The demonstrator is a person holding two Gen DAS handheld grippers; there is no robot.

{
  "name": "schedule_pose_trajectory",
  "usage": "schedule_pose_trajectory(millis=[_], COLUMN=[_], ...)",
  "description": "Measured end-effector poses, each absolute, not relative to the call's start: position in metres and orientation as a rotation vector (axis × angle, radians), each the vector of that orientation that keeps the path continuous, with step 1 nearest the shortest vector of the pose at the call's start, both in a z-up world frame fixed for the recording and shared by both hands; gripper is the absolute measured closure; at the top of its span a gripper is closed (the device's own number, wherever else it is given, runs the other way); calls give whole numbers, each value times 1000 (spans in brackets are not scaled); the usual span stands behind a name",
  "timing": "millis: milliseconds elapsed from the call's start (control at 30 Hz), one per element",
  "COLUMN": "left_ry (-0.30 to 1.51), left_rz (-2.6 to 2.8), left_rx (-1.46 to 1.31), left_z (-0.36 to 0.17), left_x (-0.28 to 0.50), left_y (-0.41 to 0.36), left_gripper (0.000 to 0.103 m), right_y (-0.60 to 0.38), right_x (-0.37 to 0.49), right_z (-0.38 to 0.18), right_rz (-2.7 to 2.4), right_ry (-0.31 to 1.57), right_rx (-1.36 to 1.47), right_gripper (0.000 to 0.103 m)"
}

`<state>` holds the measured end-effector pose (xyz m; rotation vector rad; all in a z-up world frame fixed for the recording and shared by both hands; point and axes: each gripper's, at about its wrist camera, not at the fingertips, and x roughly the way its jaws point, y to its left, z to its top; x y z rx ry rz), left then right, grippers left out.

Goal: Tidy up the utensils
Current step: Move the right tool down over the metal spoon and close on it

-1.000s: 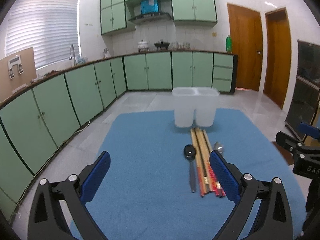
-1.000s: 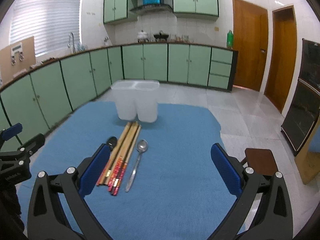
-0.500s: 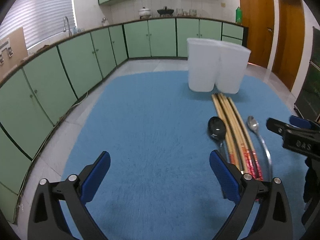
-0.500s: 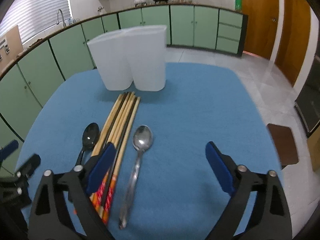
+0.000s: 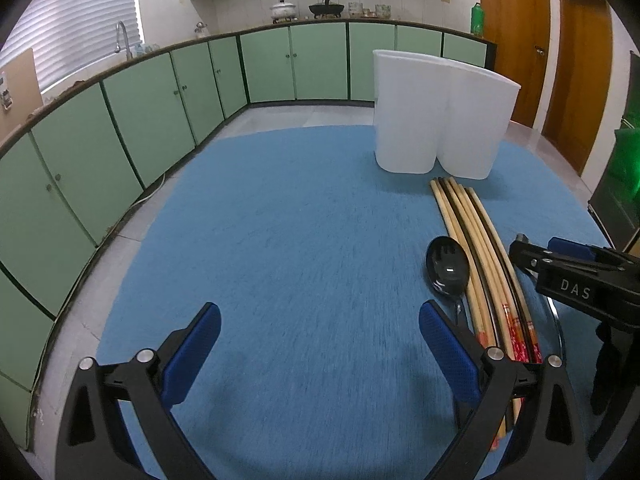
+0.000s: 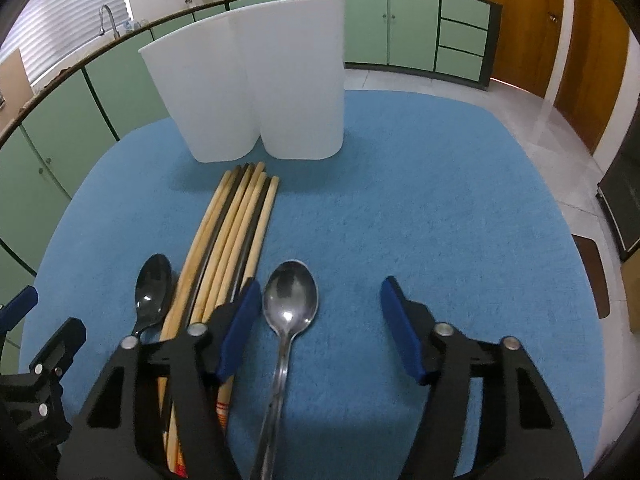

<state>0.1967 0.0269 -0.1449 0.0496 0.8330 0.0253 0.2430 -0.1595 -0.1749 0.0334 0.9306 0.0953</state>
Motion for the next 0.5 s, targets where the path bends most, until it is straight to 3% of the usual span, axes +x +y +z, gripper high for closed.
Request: schedule_pose_trajectory(millis=[100, 167, 500], left_ry=[837, 841, 898], left_rz=[22, 12, -117], left_rx=[52, 51, 77], left_z=[-147, -147, -160], left_x=[200, 203, 218], left_y=[27, 26, -2], left_gripper=[6, 6, 6], right_y=[-159, -161, -184], right_x=[242, 240, 231], right_z=[-176, -176, -175], right_rz=[102, 107, 120], right_ry=[927, 925, 931], right_rx=[30, 28, 22], right_gripper=[62, 76, 76])
